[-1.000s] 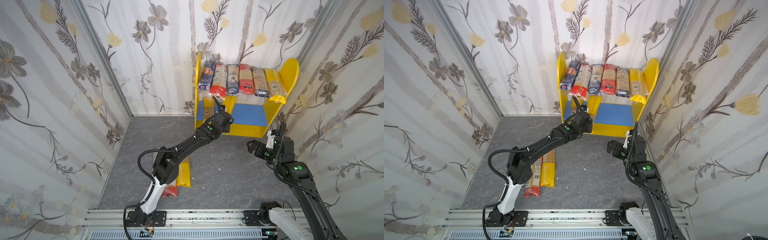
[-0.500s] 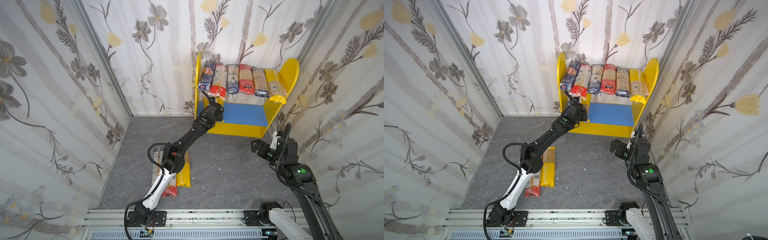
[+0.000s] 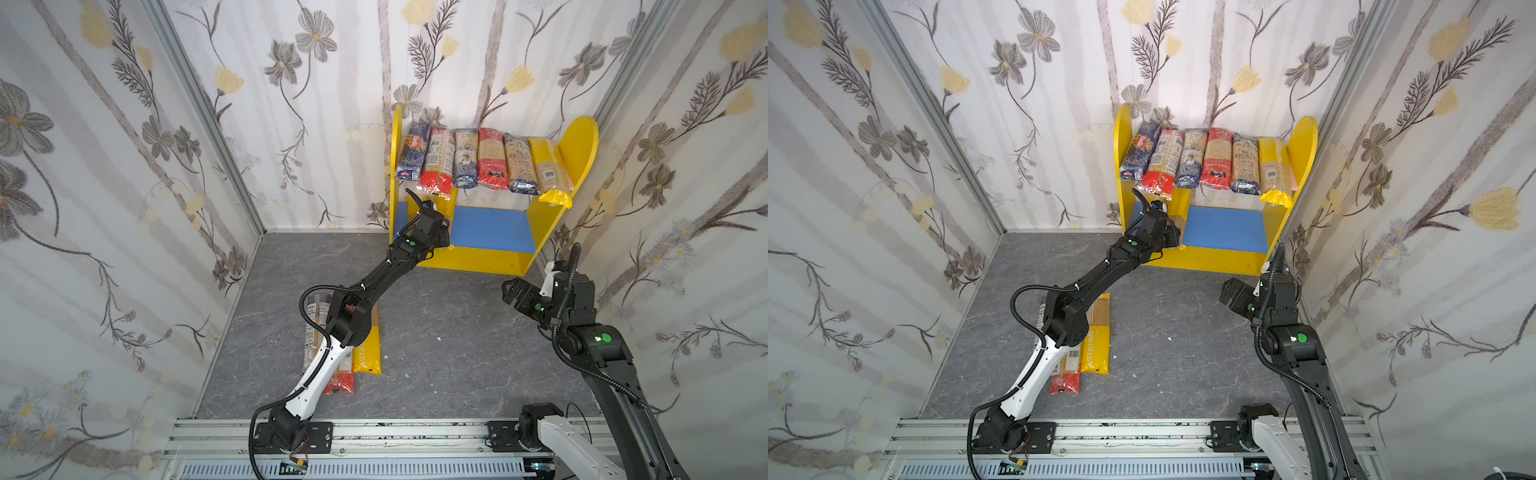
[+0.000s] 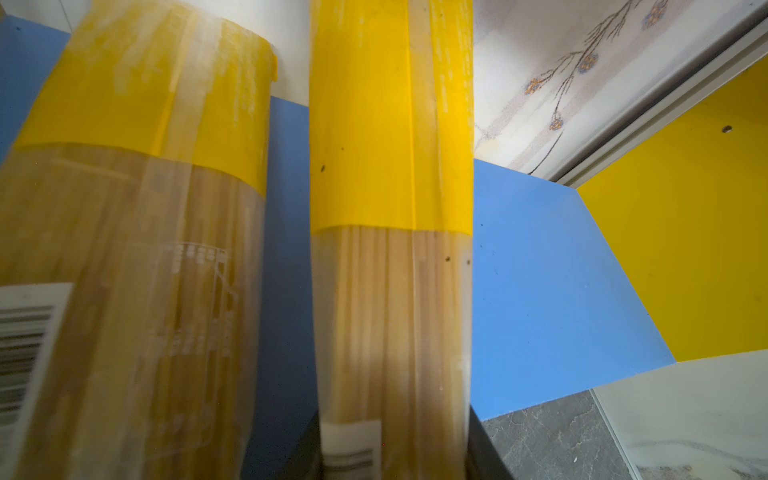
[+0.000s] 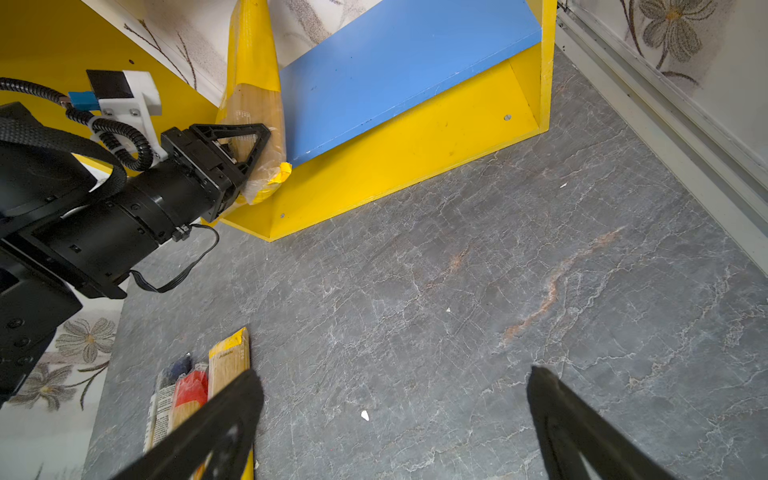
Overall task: Place and organize the pasta boxes and bags onto the shelf
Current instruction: 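Lower the bag onto the blue shelf and open the left gripper, then draw the left gripper back while the right gripper reaches the PASTATIME bag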
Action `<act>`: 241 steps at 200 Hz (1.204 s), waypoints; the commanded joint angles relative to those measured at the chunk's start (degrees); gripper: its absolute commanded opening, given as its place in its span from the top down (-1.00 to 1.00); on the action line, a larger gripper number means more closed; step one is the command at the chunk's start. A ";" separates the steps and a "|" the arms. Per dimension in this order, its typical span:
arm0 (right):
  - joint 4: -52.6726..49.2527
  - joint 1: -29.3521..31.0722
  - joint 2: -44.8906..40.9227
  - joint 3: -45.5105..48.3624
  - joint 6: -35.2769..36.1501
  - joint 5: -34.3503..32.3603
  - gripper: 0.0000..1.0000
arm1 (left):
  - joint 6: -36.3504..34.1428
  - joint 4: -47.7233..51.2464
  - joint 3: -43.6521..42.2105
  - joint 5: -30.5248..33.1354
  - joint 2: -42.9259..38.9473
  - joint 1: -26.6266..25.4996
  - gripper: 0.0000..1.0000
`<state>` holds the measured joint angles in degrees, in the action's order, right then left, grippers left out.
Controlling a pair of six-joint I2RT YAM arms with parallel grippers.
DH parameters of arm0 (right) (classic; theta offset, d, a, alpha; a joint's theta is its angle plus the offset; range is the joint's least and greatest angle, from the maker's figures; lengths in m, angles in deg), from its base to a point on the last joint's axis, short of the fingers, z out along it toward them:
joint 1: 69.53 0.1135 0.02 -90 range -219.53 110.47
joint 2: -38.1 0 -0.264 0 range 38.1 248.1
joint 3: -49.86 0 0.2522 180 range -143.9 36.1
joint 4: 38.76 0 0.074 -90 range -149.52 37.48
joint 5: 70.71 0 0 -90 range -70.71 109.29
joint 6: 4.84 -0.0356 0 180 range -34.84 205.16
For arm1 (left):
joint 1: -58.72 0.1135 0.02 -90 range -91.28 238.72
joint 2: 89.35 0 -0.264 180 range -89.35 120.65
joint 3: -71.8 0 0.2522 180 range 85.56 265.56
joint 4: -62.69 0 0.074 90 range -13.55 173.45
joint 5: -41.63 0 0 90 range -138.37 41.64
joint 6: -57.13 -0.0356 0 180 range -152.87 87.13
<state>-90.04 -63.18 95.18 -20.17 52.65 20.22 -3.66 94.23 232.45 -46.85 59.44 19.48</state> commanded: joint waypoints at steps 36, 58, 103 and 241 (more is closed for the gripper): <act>-3.78 -0.19 -2.48 -0.46 0.32 -0.73 -0.99 | 2.52 -11.66 1.13 -4.40 0.36 0.65 -0.17; -4.57 -0.20 -3.06 -0.42 0.32 0.36 -0.99 | 2.34 -11.65 0.11 -5.45 -0.75 0.57 -0.37; -5.39 -0.20 -4.25 -0.03 0.81 1.48 -0.99 | 0.61 -11.59 -9.50 -7.83 -7.93 -0.61 -0.42; 2.83 10.79 4.88 4.38 3.03 5.42 -0.99 | 2.33 -12.51 -85.75 9.64 -62.77 -1.79 -0.46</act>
<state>-93.67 -56.75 96.84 -15.47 56.30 25.56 -5.41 82.65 155.14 -43.06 4.47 16.73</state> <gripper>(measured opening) 0.995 0.727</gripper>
